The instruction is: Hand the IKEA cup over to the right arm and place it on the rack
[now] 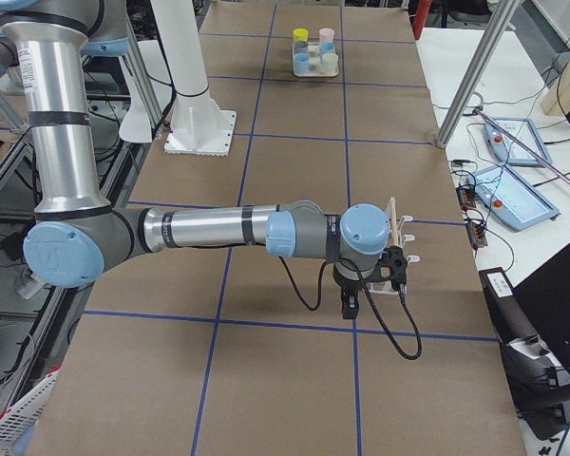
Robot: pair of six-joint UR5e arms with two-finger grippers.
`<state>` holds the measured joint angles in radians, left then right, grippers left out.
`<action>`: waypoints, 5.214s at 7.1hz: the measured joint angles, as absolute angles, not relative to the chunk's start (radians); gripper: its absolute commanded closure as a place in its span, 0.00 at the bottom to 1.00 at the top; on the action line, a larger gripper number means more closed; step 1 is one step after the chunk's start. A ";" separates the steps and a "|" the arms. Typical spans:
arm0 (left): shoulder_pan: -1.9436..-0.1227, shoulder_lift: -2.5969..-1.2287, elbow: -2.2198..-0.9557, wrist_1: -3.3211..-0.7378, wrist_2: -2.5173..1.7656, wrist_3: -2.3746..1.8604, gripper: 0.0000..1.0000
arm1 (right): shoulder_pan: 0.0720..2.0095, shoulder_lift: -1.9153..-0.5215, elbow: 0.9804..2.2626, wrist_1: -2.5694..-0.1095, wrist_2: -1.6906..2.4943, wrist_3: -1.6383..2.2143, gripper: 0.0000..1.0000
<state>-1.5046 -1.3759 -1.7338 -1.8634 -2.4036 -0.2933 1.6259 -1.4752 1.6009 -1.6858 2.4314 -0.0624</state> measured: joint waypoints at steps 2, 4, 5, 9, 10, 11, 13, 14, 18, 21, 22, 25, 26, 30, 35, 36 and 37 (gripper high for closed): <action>-1.412 -1.283 -1.728 -2.128 -2.400 -0.569 0.00 | 1.621 -1.477 1.614 -1.686 2.452 -0.058 0.00; -1.307 -1.264 -1.725 -2.202 -2.381 -0.700 0.00 | 1.620 -1.476 1.621 -1.686 2.479 -0.057 0.00; -1.274 -1.263 -1.725 -2.220 -2.378 -0.732 0.00 | 1.620 -1.476 1.625 -1.685 2.485 -0.056 0.00; -1.200 -1.262 -1.720 -2.233 -2.370 -0.759 0.07 | 1.619 -1.475 1.642 -1.686 2.489 -0.055 0.00; -1.191 -1.262 -1.714 -2.232 -2.369 -0.760 0.13 | 1.617 -1.474 1.642 -1.686 2.489 -0.054 0.00; -1.181 -1.262 -1.706 -2.231 -2.369 -0.760 0.19 | 1.614 -1.474 1.643 -1.686 2.489 -0.054 0.00; -1.167 -1.262 -1.686 -2.231 -2.355 -0.755 0.22 | 1.609 -1.474 1.642 -1.686 2.490 -0.055 0.00; -1.160 -1.262 -1.678 -2.231 -2.349 -0.753 0.24 | 1.606 -1.474 1.642 -1.686 2.490 -0.055 0.00; -1.125 -1.262 -1.665 -2.231 -2.346 -0.752 0.44 | 1.599 -1.472 1.642 -1.686 2.490 -0.054 0.00; -1.117 -1.268 -1.657 -2.232 -2.345 -0.752 0.82 | 1.596 -1.471 1.643 -1.686 2.490 -0.054 0.00; -1.117 -1.271 -1.653 -2.231 -2.340 -0.752 0.99 | 1.596 -1.471 1.643 -1.686 2.490 -0.054 0.00; -1.133 -1.264 -1.662 -2.234 -2.325 -0.750 1.00 | 1.595 -1.471 1.644 -1.687 2.495 -0.055 0.00; -1.163 -1.251 -1.677 -2.234 -2.329 -0.744 1.00 | 1.595 -1.471 1.644 -1.686 2.507 -0.055 0.00; -1.351 -1.107 -1.824 -2.206 -2.445 -0.613 1.00 | 1.594 -1.466 1.656 -1.686 2.525 -0.054 0.00; -1.459 -1.160 -2.086 -1.890 -2.489 -0.650 1.00 | 1.579 -1.464 1.721 -1.686 2.524 -0.053 0.00; -1.461 -1.202 -2.085 -1.884 -2.502 -0.709 1.00 | 1.563 -1.454 1.734 -1.685 2.522 -0.051 0.00; -1.461 -1.246 -2.084 -1.882 -2.514 -0.786 1.00 | 1.540 -1.432 1.742 -1.685 2.522 -0.033 0.00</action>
<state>-1.4613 -1.2460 -2.0838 -1.8816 -2.5145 -0.7857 1.5395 -1.4322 1.7424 -1.6852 2.5216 -0.0333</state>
